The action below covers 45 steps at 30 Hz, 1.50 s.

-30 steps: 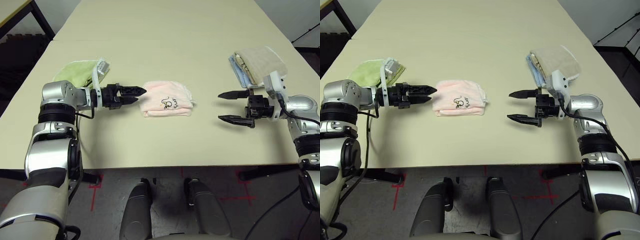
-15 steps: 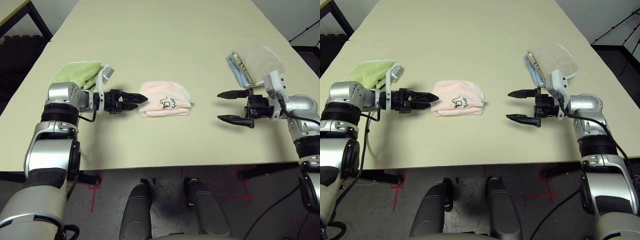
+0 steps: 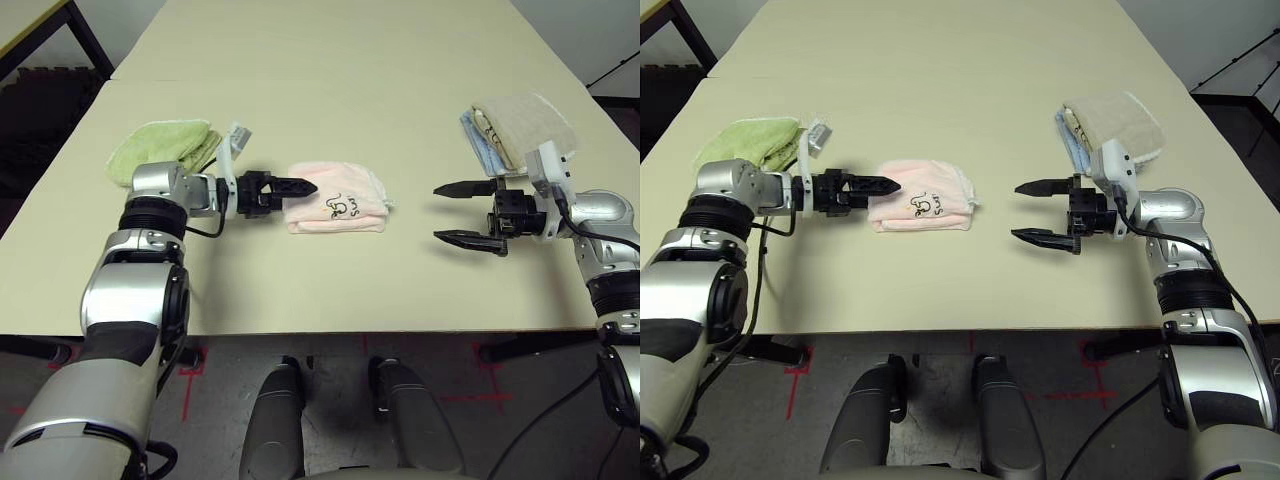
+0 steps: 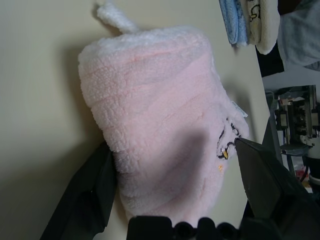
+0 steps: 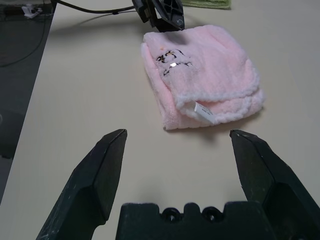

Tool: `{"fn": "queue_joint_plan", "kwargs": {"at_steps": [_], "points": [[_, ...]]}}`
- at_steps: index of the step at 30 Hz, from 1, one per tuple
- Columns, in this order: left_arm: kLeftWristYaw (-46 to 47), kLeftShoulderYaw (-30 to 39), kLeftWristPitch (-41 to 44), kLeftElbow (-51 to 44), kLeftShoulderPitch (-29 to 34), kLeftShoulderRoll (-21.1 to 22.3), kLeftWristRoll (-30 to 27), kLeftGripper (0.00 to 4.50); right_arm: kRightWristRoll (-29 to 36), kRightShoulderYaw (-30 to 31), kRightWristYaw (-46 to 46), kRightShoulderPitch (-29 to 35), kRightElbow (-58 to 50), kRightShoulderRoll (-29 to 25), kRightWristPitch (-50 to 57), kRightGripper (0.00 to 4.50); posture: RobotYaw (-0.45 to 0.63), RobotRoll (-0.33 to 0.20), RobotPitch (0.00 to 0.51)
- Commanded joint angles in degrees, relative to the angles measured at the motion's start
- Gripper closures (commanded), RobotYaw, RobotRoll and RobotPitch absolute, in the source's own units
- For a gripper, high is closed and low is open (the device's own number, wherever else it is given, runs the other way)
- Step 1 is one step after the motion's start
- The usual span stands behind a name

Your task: Fold the towel and set it aside.

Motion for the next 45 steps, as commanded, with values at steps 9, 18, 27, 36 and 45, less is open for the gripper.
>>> {"fn": "queue_joint_plan", "kwargs": {"at_steps": [9, 18, 27, 36, 45], "points": [[-0.95, -1.80, 1.48, 1.75, 0.36, -1.67, 2.11, 0.17, 0.10, 0.36, -0.46, 0.76, -0.39, -0.25, -0.46, 0.01, -0.03, 0.000, 0.197], [-4.26, -2.97, 4.11, 0.49, 0.53, -2.08, 1.49, 3.28, -0.15, 0.26, -0.78, 0.39, 0.17, -0.57, -0.85, 0.00, -0.03, 0.000, 0.193], [-2.81, -0.14, 4.38, 1.48, -0.23, -2.77, 0.56, 4.45, -0.54, 0.24, -1.08, 0.15, 1.03, -0.74, -1.59, 0.00, -0.03, 0.000, 0.185], [3.93, 11.03, 4.04, -0.03, -0.94, -1.81, -4.11, 4.45, 0.11, -0.67, -3.62, -1.08, 2.22, 0.44, -1.31, 0.00, -0.02, 0.000, 0.183], [11.20, 21.15, 9.46, -14.12, 2.90, -0.16, -11.84, 4.45, 2.64, -1.11, -7.92, -2.14, 0.47, 4.24, 2.36, 0.00, 0.01, 0.000, 0.187]]}}
